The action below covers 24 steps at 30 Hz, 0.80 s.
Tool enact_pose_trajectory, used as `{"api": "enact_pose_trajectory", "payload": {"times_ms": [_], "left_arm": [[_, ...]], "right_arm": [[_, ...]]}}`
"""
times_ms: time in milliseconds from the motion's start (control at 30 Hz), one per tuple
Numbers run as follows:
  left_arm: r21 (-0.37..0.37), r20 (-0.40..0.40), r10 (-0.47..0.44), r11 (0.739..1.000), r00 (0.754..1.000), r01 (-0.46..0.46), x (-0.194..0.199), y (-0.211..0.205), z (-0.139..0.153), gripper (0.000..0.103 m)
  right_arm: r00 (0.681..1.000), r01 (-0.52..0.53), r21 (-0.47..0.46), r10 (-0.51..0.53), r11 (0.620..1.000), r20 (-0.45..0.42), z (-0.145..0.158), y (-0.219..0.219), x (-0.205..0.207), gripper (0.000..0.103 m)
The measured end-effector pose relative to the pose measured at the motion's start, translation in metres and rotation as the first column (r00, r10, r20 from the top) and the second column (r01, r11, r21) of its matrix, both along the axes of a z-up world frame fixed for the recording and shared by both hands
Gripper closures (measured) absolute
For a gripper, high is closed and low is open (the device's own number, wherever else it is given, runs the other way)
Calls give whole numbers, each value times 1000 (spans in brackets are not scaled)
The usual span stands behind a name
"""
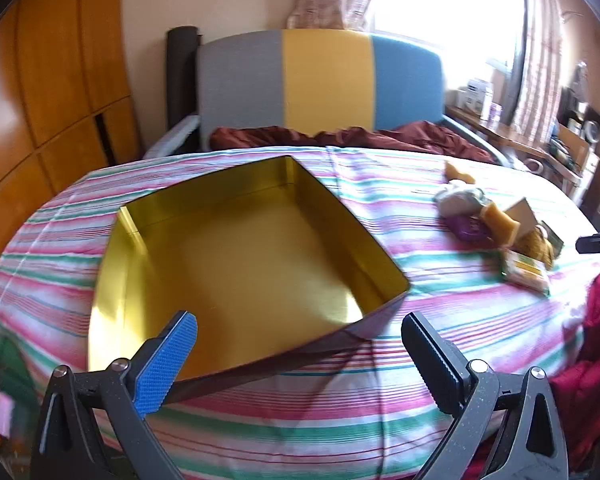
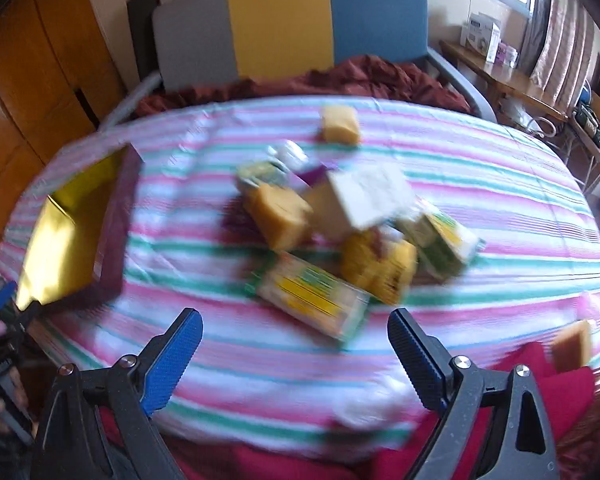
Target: Organize objects
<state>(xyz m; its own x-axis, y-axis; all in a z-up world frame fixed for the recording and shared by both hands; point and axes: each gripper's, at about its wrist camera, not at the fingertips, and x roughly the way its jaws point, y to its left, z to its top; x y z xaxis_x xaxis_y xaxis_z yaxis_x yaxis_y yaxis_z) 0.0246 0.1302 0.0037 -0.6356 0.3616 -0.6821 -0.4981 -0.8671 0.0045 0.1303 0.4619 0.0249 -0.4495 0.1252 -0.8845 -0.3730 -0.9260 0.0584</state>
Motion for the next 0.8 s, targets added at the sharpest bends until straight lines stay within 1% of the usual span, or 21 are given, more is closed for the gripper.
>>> {"api": "enact_pose_trajectory", "payload": {"times_ms": [67,100,133,167,233,333,433,500,533,567,600,667,733,800], "left_arm": [[4,7,-31,1000,999,31,2,8,-1,0],[5,10,-42,999,999,42,2,11,-2,0],[5,13,-52,999,999,52,2,14,-2,0],[6,16,-69,998,997,69,3,18,-2,0],[3,12,-84,996,996,84,4,23,-1,0],[-4,15,-106,994,994,106,5,31,-2,0],[-8,21,-125,992,992,125,6,35,-3,0],[-11,23,-143,990,990,143,7,40,-3,0],[-12,25,-152,988,988,152,7,44,-3,0],[-12,28,-162,987,986,163,8,48,-4,0],[-10,32,-176,984,984,176,8,52,-4,0],[-8,41,-206,978,978,207,10,62,-5,0],[-5,57,-237,971,970,238,11,74,-7,0],[7,87,-264,964,961,264,9,87,-9,0]], "right_arm": [[994,-15,28,12,1000,112,-9,18,9,8],[985,-28,36,21,999,172,-15,25,12,8],[972,-35,44,24,998,235,-24,31,15,10],[959,-47,33,36,998,280,-32,33,17,13],[933,-77,-23,81,997,350,-48,35,19,17],[901,-130,-45,137,991,411,-66,25,18,17],[877,-156,-41,157,987,453,-80,19,14,18],[863,-169,-15,156,985,481,-87,19,13,30],[861,-170,-15,156,985,485,-90,19,13,38],[866,-166,-18,154,986,475,-90,21,13,51],[876,-156,-17,146,988,460,-90,23,14,54],[898,-121,-7,112,993,425,-88,31,16,56],[923,-68,3,62,998,381,-88,41,21,58],[946,-28,-20,33,999,324,-86,49,28,60]]}}
